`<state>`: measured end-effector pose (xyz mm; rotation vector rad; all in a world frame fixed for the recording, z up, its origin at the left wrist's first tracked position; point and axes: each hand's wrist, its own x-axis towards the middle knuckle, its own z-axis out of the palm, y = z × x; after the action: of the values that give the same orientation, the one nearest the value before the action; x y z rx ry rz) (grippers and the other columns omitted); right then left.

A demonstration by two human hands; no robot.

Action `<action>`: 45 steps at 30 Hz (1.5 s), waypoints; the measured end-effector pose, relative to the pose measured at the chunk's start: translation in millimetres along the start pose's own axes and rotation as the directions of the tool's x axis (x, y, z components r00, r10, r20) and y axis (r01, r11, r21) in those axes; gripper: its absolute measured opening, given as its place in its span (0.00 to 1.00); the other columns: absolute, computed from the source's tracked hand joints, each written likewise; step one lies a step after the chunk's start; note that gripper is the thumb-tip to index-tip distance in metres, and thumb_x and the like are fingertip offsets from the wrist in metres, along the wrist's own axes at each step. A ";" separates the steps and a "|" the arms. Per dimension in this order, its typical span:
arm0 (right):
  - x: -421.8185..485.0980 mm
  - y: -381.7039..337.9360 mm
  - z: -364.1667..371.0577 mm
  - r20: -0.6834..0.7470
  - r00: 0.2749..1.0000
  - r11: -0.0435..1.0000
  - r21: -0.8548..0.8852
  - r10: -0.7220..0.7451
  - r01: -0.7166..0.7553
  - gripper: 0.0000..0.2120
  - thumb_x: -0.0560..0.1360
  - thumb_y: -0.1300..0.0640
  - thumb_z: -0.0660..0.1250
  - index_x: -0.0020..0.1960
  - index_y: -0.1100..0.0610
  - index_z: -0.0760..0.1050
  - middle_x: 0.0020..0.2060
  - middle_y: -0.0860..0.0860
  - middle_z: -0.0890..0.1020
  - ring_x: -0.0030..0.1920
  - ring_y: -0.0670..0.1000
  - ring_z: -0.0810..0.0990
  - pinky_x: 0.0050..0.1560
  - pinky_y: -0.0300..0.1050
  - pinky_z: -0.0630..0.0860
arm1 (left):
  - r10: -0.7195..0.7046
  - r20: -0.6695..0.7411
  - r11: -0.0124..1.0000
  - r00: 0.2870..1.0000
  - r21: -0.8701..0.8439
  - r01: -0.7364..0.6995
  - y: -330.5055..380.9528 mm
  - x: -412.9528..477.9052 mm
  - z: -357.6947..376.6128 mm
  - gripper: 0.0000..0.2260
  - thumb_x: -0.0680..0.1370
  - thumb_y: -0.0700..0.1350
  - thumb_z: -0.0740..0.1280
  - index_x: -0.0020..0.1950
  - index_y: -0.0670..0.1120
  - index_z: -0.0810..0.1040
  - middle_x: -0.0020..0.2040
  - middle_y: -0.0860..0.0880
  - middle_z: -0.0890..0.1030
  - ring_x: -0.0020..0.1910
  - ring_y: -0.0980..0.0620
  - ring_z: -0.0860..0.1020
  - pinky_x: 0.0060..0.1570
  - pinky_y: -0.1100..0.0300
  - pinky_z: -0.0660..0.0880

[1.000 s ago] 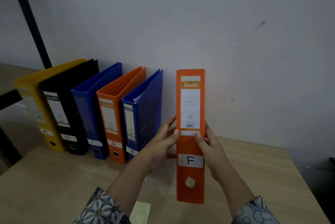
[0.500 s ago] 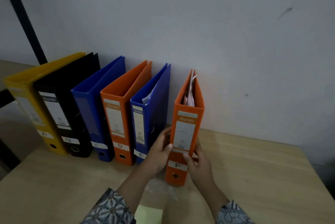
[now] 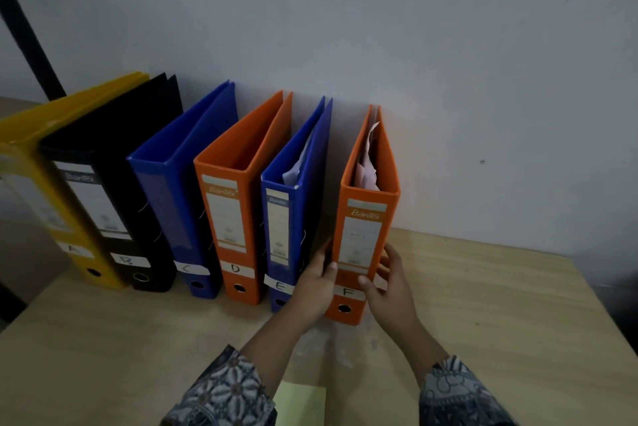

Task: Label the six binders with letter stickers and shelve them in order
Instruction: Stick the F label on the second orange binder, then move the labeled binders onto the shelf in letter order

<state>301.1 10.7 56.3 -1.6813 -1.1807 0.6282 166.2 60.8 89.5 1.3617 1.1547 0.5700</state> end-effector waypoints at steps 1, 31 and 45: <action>-0.6 -0.9 -0.2 -0.002 1.000 1.000 0.007 0.010 -0.010 0.33 0.74 0.60 0.68 0.72 0.49 0.56 0.60 0.41 0.70 0.59 0.41 0.70 0.49 0.31 0.71 | -0.007 -0.001 1.000 1.000 -0.001 0.007 -2.4 -1.2 0.5 0.21 0.83 0.50 0.53 0.76 0.59 0.53 0.72 0.51 0.68 0.71 0.49 0.67 0.69 0.48 0.66; -16.6 -24.2 -13.9 0.020 0.987 0.988 -0.011 0.157 -0.157 0.41 0.69 0.60 0.73 0.75 0.51 0.54 0.70 0.53 0.66 0.69 0.53 0.66 0.67 0.54 0.69 | -0.011 -0.072 0.999 0.997 -0.053 0.007 -28.1 -43.9 13.3 0.27 0.81 0.51 0.59 0.78 0.55 0.51 0.77 0.50 0.58 0.75 0.49 0.60 0.71 0.46 0.62; -84.1 -7.1 -2.3 -0.032 0.946 0.944 -0.049 0.324 -0.325 0.35 0.73 0.61 0.67 0.75 0.55 0.54 0.67 0.57 0.68 0.65 0.55 0.70 0.63 0.51 0.72 | -0.047 -0.157 0.999 0.986 -0.016 0.045 -59.3 -101.1 14.7 0.25 0.81 0.43 0.60 0.77 0.52 0.56 0.77 0.50 0.59 0.75 0.50 0.59 0.71 0.56 0.59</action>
<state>266.2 -66.2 54.7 -1.9436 -0.9161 0.7812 122.6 -45.4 61.7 1.2941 1.3048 0.6592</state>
